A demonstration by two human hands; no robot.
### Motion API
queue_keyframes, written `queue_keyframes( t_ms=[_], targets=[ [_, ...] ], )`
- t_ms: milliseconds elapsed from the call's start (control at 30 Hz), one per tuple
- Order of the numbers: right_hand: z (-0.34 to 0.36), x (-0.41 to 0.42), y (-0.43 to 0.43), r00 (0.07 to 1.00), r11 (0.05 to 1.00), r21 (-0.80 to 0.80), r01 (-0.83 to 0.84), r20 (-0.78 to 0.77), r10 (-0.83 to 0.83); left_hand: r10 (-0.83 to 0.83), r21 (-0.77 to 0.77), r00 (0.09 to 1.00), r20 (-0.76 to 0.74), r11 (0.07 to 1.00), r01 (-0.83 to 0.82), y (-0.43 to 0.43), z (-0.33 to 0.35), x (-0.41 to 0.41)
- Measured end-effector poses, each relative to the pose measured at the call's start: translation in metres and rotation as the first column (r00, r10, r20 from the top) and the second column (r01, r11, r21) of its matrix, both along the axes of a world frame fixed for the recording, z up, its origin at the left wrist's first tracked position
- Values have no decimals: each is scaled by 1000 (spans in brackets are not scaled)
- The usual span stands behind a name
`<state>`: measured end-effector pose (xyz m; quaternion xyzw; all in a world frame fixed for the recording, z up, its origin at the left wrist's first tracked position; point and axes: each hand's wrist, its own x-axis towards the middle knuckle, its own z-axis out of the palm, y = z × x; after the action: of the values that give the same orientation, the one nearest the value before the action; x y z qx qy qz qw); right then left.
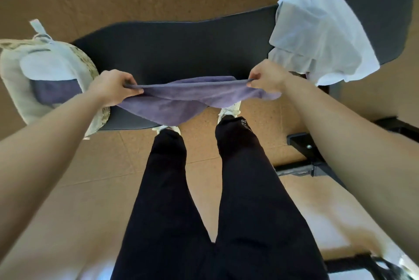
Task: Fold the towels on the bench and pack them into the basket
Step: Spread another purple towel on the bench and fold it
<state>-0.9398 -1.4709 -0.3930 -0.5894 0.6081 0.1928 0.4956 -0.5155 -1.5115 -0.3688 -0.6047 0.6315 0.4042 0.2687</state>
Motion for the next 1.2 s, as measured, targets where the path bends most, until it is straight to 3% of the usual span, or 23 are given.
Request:
queue_keyframes(
  t_ms=[133,333,433,533,633,767,900,967,1067,1200],
  targets=[
    [-14,8,-17,980,975,-174,137,-123,-159,-80,-80,996,25,993,82,-16,-5,21],
    [-7,25,-69,885,803,-483,348,-115,-452,14,-288,994,110,958,18,-56,-11,37],
    [-10,32,-83,885,765,-563,312,-120,-449,53,-349,976,209,937,24,-62,-16,39],
    [-20,35,-89,909,791,-573,214,-179,-375,11,-289,964,266,955,69,-59,-23,39],
    [-29,35,-90,909,813,-552,186,-218,-356,-32,-252,961,274,962,104,-51,-31,42],
    [-42,33,-96,910,790,-579,201,-189,-370,23,-360,964,265,930,77,-52,-46,44],
    [-54,40,-97,933,767,-586,261,-52,-357,294,-520,939,180,839,-163,-59,-57,38],
    [-57,47,-87,949,764,-607,218,-53,-312,339,-614,925,171,771,-169,-53,-61,29],
    [-60,66,-62,959,741,-661,116,-120,-256,263,-687,951,160,722,-84,-26,-62,6],
    [-68,100,-13,979,811,-572,121,-66,-192,104,-557,982,-160,812,-176,45,-70,-35]
  ],
)
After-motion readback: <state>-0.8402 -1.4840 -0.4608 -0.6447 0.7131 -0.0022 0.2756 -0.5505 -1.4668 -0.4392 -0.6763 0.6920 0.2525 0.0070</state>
